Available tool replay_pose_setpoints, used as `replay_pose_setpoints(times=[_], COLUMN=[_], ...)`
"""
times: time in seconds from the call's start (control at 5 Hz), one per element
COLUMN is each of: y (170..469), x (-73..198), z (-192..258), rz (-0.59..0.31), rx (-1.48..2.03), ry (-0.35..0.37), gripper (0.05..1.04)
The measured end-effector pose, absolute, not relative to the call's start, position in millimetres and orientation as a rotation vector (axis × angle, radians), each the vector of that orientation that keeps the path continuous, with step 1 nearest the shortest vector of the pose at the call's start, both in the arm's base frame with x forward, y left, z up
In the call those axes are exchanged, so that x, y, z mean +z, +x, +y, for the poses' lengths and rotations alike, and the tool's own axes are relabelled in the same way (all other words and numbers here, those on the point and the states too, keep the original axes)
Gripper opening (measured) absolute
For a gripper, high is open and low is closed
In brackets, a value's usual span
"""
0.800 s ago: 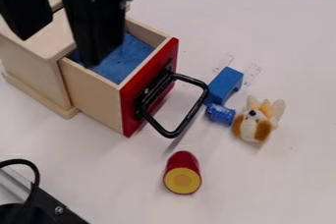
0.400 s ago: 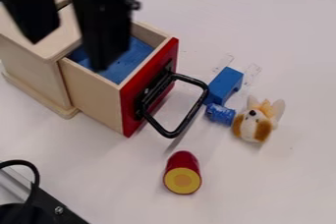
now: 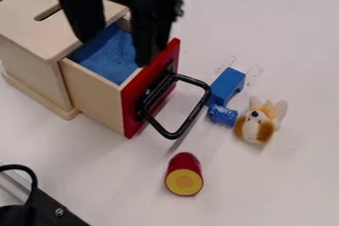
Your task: Put the dog toy inside the drawer
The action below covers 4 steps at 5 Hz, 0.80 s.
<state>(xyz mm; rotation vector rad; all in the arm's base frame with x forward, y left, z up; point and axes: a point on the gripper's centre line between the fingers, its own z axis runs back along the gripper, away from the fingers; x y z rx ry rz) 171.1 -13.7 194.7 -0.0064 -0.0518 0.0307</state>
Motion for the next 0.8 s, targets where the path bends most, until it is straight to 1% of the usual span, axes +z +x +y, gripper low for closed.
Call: replay_pose_setpoints(times=[0.2,0.4,0.6,0.8], y=[185.6,197.5,208.9,214.1], x=[174.0,154.0,133.8,117.8], z=[-18.0,-24.6,-35.4,-48.0], rz=[-0.037,-0.005,0.050,0.095], rx=[0.097,0.305,0.553,0.798], ry=[-0.025,-0.037,-0.064,-0.122], gripper=[0.999,0.999,0.999,0.999])
